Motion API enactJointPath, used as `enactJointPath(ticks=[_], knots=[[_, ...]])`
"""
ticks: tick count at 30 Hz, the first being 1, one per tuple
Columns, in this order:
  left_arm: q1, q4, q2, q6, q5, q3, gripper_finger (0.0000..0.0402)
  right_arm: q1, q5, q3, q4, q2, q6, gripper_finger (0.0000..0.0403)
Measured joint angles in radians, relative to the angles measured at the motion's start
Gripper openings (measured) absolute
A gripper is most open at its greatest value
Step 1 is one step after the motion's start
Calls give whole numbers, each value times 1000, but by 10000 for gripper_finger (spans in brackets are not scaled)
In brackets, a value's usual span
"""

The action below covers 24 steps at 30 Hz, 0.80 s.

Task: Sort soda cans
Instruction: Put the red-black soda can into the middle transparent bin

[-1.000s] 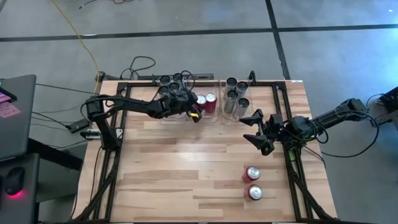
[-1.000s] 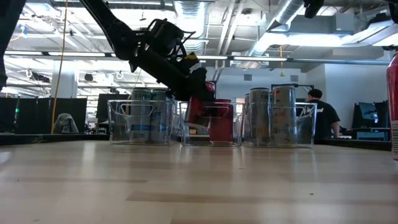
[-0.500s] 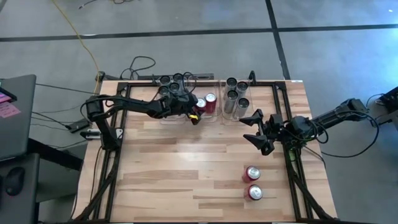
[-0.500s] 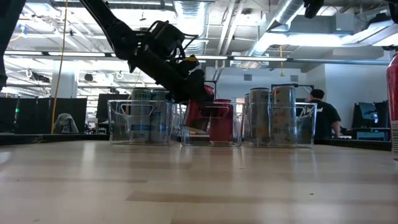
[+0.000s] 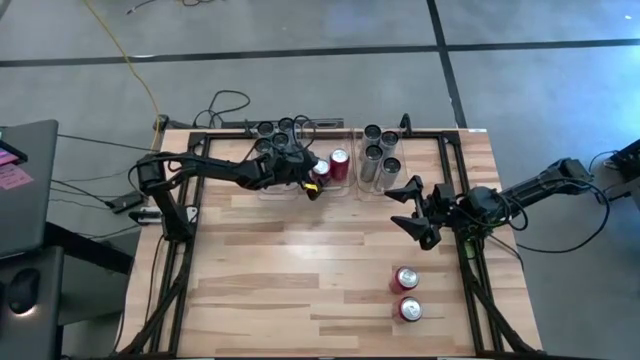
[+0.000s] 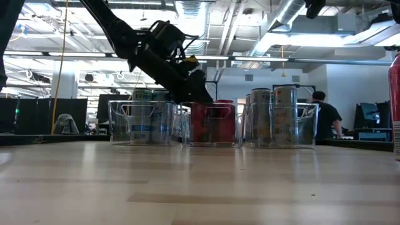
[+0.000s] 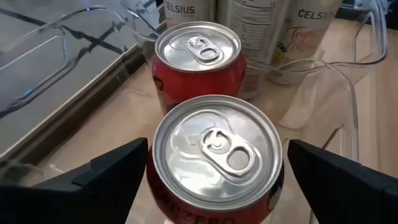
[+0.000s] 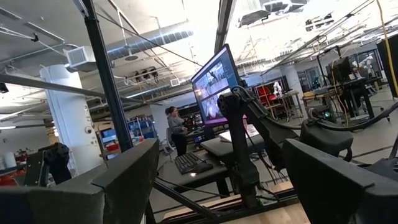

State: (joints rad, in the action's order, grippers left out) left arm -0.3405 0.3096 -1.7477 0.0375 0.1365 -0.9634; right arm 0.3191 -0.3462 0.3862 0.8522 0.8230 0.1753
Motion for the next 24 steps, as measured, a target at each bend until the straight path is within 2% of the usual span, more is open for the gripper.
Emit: enactJointPath(ticks=[8, 24], knots=[[2, -18, 0, -2, 128, 0, 380, 0, 0, 0, -3, 0, 0, 359], [0, 9, -1, -120, 214, -6, 380, 0, 0, 0, -7, 0, -1, 359]])
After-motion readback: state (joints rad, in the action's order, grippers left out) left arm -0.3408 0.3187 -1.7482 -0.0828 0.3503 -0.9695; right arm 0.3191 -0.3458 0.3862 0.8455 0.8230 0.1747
